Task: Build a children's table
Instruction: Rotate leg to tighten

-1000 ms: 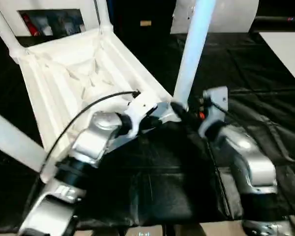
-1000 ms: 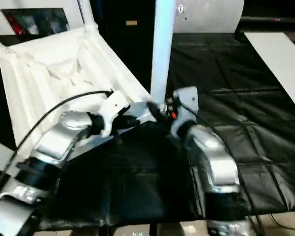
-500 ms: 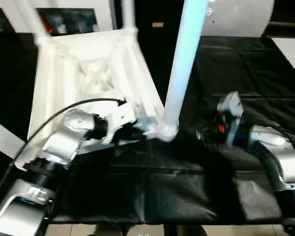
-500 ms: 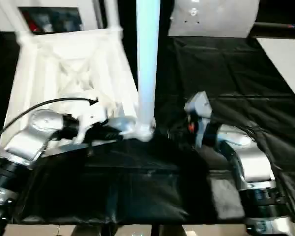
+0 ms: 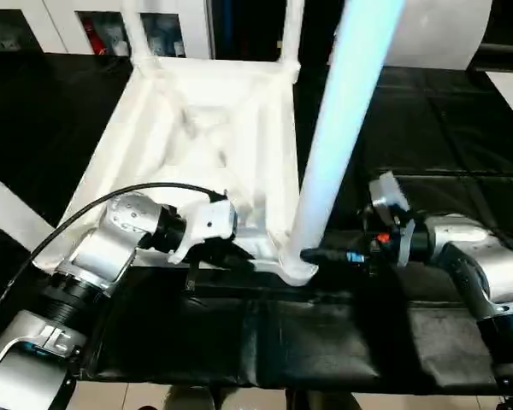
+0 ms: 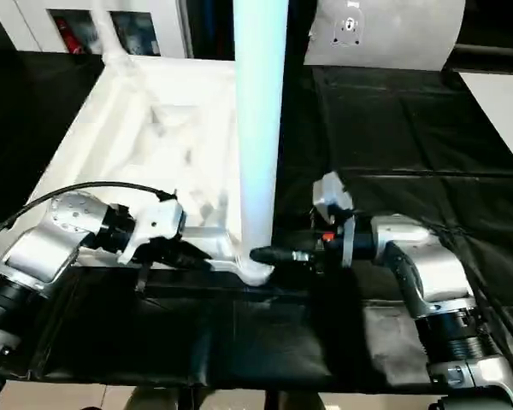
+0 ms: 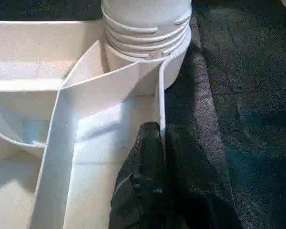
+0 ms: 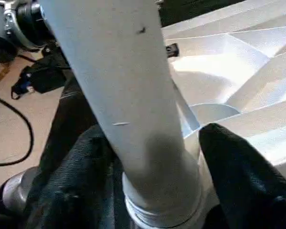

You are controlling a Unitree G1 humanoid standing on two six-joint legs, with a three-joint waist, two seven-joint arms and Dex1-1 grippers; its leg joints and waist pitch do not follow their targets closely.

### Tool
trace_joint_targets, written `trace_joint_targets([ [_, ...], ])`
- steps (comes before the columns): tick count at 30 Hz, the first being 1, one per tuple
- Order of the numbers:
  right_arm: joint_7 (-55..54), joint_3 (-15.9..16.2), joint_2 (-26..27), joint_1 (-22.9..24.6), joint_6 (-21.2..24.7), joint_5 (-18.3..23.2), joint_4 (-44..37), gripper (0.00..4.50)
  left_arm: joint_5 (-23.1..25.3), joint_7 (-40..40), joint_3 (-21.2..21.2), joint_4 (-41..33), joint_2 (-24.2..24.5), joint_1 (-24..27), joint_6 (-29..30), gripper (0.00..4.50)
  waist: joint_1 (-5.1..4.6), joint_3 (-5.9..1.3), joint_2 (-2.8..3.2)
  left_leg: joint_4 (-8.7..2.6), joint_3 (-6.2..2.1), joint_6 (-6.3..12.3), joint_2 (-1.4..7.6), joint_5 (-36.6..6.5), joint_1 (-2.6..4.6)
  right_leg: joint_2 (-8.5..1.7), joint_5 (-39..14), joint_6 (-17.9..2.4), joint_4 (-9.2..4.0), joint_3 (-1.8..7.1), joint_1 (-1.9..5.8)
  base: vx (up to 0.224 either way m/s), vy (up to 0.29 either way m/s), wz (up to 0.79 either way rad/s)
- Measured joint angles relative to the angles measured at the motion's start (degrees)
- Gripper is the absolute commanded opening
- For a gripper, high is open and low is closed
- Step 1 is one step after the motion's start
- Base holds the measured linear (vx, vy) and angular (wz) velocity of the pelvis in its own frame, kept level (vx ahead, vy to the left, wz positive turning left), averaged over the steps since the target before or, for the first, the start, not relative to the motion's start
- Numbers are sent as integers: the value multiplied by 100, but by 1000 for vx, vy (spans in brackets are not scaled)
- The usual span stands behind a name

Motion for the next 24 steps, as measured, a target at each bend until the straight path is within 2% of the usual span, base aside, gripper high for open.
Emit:
trace_joint_targets([
  [3, 70, 70, -3, -18, -7, 1, 80, 244, 4, -11, 0, 2, 3, 0, -32, 0, -4, 0, 0, 0, 0, 0, 0, 0, -1, 0, 0, 0, 0, 0, 0, 0, 0, 0],
  [8, 142, 115, -11, -48, -37, -10, 139, 214, 5, -29, 1, 11, 10, 0, -66, 0, -8, 0, 0, -1, 0, 0, 0, 0, -1, 0, -1, 1, 0, -1, -1, 0, 0, 0],
  [14, 140, 115, -9, -46, -23, -10, 130, 200, 4, -30, 6, 11, 8, 0, -58, 0, -13, 0, -1, -1, 0, 0, 0, 0, -1, 0, -1, 1, 0, 0, -1, 0, 0, 0],
  [18, -334, -6, 192, 114, 103, -17, -119, 199, -25, 168, 127, -4, -136, 2, 395, 0, -30, 0, 0, 0, 0, -1, 0, 0, 4, 0, -1, 1, 1, 0, 2, 0, 0, 0],
  [21, -1281, -205, 591, 210, 169, -204, -263, 199, 35, 770, 335, -5, -357, -4, 896, 0, -118, 0, 0, 4, 1, -25, -1, -4, 7, 0, -17, 29, -1, 1, 1, 0, 0, 0],
  [24, -2660, -478, 1171, 207, 357, -565, -433, 196, 230, 1634, 501, 2, -812, -79, 1398, 0, -292, 0, 0, 7, 3, -32, -2, 0, 16, 0, -19, 31, -12, 3, -1, 0, 0, 0],
])
